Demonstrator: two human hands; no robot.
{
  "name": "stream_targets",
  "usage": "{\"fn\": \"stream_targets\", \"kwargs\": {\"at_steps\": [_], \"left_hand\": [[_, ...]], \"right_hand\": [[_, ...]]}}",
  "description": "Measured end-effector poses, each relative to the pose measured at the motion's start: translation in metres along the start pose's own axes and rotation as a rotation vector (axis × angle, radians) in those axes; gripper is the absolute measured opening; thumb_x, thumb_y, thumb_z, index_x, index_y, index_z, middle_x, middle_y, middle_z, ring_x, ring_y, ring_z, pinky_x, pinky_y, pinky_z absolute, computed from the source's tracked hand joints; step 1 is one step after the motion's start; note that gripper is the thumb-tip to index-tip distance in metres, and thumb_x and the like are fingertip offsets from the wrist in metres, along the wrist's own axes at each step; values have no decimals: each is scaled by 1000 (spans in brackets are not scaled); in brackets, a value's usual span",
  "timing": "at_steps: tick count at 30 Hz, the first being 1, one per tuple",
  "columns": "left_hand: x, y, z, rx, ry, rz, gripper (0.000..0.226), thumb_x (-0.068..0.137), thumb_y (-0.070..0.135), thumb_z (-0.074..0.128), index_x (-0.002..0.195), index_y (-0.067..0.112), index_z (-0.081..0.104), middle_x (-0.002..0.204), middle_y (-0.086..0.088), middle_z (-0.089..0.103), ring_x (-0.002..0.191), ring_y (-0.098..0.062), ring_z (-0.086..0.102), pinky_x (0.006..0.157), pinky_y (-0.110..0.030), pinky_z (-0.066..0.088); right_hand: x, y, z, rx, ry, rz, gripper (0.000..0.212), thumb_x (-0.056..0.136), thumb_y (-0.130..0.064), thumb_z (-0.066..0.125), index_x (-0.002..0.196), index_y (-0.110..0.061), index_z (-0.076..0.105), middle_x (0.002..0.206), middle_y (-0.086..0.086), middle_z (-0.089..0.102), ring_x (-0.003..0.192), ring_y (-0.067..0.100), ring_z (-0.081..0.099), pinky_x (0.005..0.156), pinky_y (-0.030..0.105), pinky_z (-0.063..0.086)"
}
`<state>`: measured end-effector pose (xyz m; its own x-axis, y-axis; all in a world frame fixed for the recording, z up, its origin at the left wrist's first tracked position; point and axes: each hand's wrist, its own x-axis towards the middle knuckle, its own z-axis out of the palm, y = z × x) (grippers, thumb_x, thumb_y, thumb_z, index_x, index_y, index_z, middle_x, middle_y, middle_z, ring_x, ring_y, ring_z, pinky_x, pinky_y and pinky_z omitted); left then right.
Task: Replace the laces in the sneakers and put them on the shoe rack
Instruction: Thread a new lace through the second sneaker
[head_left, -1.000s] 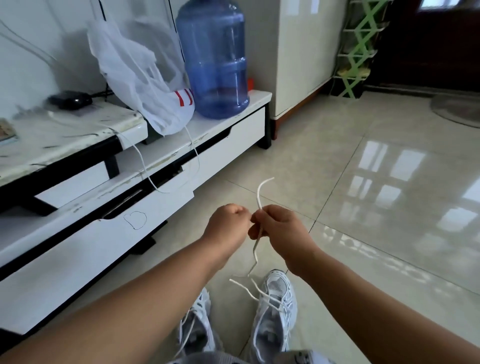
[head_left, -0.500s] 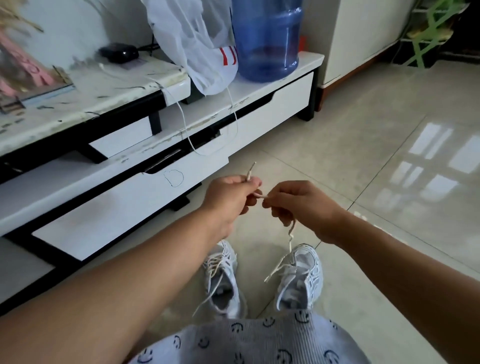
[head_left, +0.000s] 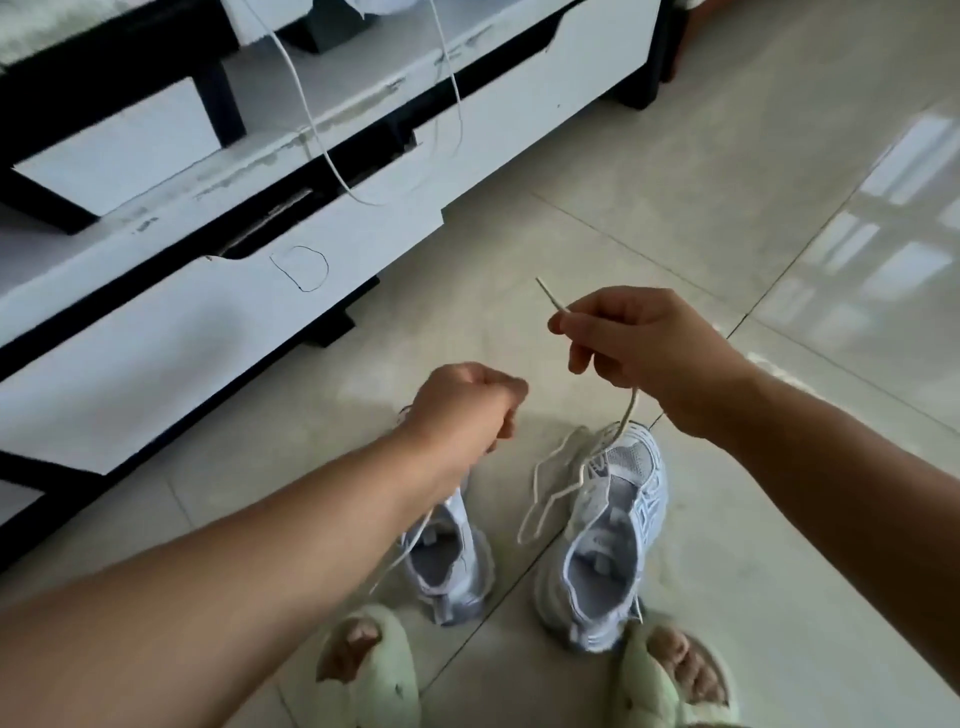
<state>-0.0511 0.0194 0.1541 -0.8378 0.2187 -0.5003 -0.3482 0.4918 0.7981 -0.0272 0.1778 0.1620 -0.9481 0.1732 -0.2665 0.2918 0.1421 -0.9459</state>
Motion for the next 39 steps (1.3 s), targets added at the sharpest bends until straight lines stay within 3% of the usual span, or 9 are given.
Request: {"fn": "stream_targets", "kwargs": {"at_steps": [5, 10, 15, 20, 24, 29, 34, 37, 39], "left_hand": [[22, -60, 63, 721, -379, 137, 32, 83, 36, 59, 95, 7, 61, 91, -5, 67, 86, -21, 63, 67, -24, 43], [36, -107, 102, 1030, -339, 275, 44, 89, 45, 50, 115, 12, 39, 110, -7, 59, 101, -28, 59, 77, -31, 42], [52, -132, 87, 932, -303, 417, 18, 92, 21, 42, 106, 13, 34, 88, -7, 59, 85, -27, 61, 66, -31, 41], [47, -151, 53, 835, -169, 396, 17, 88, 18, 42, 92, 17, 24, 63, 6, 33, 69, -24, 51, 57, -26, 29], [46, -156, 38, 862, -108, 284, 25, 90, 22, 43, 111, 10, 37, 69, 1, 40, 76, -27, 56, 58, -27, 30], [52, -144, 28, 724, -1, 332, 25, 85, 45, 56, 85, 21, 48, 76, 6, 55, 71, -14, 54, 61, -25, 37], [64, -113, 25, 200, 161, 575, 47, 85, 13, 61, 128, 20, 44, 118, 6, 43, 72, -3, 49, 67, -5, 37], [71, -102, 26, 328, 46, 789, 45, 88, 13, 55, 132, 18, 48, 126, 3, 50, 77, -4, 52, 71, -13, 46], [78, -101, 26, 467, -3, 780, 28, 89, 22, 49, 111, 15, 65, 101, -2, 64, 80, -12, 57, 72, -33, 50]], "right_hand": [[5, 47, -14, 78, 125, 67, 14, 87, -16, 61, 89, -4, 68, 61, 1, 63, 49, 10, 40, 48, 18, 34], [5, 82, -8, 125, 191, 117, 11, 86, -17, 61, 88, -9, 69, 59, 0, 62, 49, 11, 37, 45, 17, 32], [12, 93, -3, 152, 262, 119, 10, 86, -13, 60, 84, -9, 69, 58, 0, 61, 50, 12, 37, 45, 17, 32], [17, 87, 6, 115, 265, 80, 9, 85, -16, 62, 82, -14, 69, 61, 0, 61, 51, 12, 38, 48, 19, 33], [18, 70, 10, 19, 239, 28, 10, 86, -23, 63, 83, -18, 71, 60, -3, 62, 50, 13, 33, 51, 26, 29], [17, 50, 11, -425, 19, -8, 10, 84, -29, 66, 77, -25, 71, 57, -5, 61, 39, 2, 42, 41, 10, 32], [20, 70, 28, -769, -58, -19, 11, 84, -28, 62, 89, -29, 72, 79, -8, 68, 77, 11, 61, 74, 29, 50], [26, 82, 32, -819, -79, -54, 12, 85, -28, 61, 90, -24, 72, 85, -4, 67, 83, 16, 60, 76, 33, 49], [31, 90, 34, -799, -105, -77, 13, 86, -27, 60, 88, -19, 71, 78, -4, 64, 76, 14, 57, 71, 28, 45]]}}
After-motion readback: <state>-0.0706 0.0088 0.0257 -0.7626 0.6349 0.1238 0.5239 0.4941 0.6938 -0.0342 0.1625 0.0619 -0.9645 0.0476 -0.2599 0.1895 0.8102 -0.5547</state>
